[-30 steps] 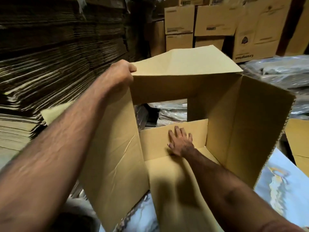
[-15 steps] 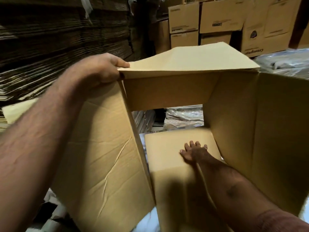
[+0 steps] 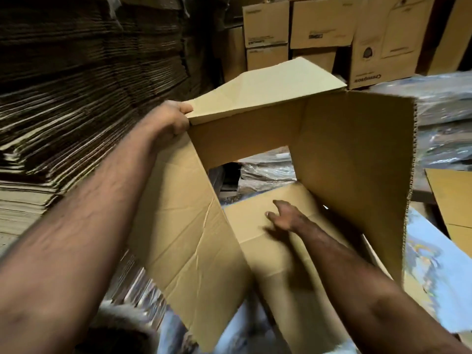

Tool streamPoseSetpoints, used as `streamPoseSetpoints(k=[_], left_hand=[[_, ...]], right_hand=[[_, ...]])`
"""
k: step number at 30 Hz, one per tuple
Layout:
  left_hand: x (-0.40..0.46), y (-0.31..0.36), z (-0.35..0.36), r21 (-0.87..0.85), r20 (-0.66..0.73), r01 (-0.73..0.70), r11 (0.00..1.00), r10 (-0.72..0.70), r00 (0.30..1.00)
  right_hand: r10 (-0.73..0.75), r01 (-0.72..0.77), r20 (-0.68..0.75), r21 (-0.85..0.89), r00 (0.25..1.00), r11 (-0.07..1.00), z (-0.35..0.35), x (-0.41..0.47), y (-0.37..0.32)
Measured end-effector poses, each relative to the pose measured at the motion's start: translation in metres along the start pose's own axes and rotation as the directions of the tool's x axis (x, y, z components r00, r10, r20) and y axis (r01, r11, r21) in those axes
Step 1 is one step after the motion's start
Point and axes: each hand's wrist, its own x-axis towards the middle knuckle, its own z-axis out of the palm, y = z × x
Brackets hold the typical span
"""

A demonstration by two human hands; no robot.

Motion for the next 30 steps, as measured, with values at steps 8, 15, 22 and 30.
streamPoseSetpoints(k=[8,15,22,30], left_hand=[[-0.005,0.006,0.045,-0.111,-0.091,0.006,0.994,-0.016,0.996],[-0.027,-0.015,0.073,-0.135,-0.101,-0.111,0.985,0.098,0.99],[-0.022,-0.02,0.064,-0.258,-0.011,-0.105,0.961,0.105,0.994],[-0.013,-0.034,0.037,-0.054,0.399,-0.052,0.997,0.069,0.915]], right_hand=[[-0.139,0.308,-0.451,0.327,0.882,0.894,-0.086,-0.02,-0.074],[0.183,0.354,-0.37,0.928,0.911,0.113,-0.162,-0.043,-0.108],[0.362,0.404,-0.353,0.911,0.863,-0.075,-0.2,-0.059,-0.131],[0.398,0.351,-0.297,0.934,0.868,-0.068,-0.21,-0.061,-0.158]])
